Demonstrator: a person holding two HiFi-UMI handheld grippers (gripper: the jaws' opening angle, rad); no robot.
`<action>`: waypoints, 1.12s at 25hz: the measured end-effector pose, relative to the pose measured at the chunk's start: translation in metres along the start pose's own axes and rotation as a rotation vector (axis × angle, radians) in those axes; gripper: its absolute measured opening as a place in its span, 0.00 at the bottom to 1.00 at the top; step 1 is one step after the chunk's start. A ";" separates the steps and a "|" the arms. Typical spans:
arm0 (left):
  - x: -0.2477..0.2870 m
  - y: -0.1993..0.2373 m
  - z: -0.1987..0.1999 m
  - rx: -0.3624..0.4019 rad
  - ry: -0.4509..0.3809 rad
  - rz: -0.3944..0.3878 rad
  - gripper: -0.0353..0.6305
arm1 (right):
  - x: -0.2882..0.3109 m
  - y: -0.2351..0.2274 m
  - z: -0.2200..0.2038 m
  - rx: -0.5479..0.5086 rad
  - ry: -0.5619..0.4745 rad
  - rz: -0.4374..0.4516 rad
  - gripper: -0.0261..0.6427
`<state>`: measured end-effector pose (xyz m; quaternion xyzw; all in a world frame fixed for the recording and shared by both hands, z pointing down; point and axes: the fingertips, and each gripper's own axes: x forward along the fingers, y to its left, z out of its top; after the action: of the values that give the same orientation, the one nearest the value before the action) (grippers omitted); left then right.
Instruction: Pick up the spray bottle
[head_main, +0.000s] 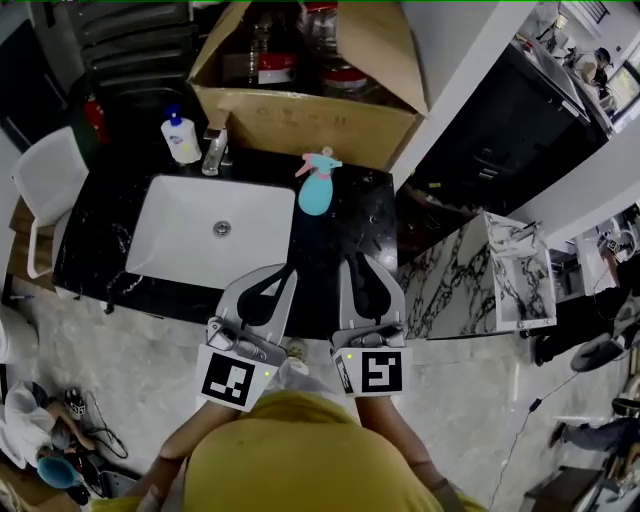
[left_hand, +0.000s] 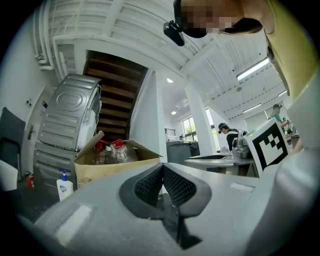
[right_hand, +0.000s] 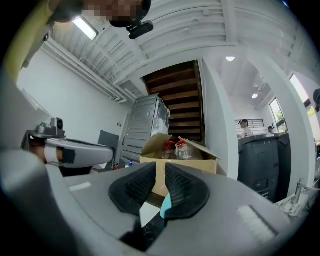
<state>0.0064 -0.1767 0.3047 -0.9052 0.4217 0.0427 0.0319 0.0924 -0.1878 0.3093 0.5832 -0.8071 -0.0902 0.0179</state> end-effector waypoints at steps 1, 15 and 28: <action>0.009 0.004 -0.002 0.001 0.002 0.009 0.06 | 0.009 -0.006 -0.004 0.000 0.004 0.009 0.13; 0.078 0.042 -0.032 0.012 0.044 0.035 0.06 | 0.093 -0.034 -0.059 0.020 0.064 0.081 0.18; 0.120 0.072 -0.066 -0.002 0.115 -0.016 0.06 | 0.146 -0.037 -0.106 0.054 0.170 0.054 0.23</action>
<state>0.0309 -0.3203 0.3563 -0.9096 0.4154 -0.0091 0.0072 0.0949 -0.3498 0.3962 0.5671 -0.8202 -0.0180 0.0731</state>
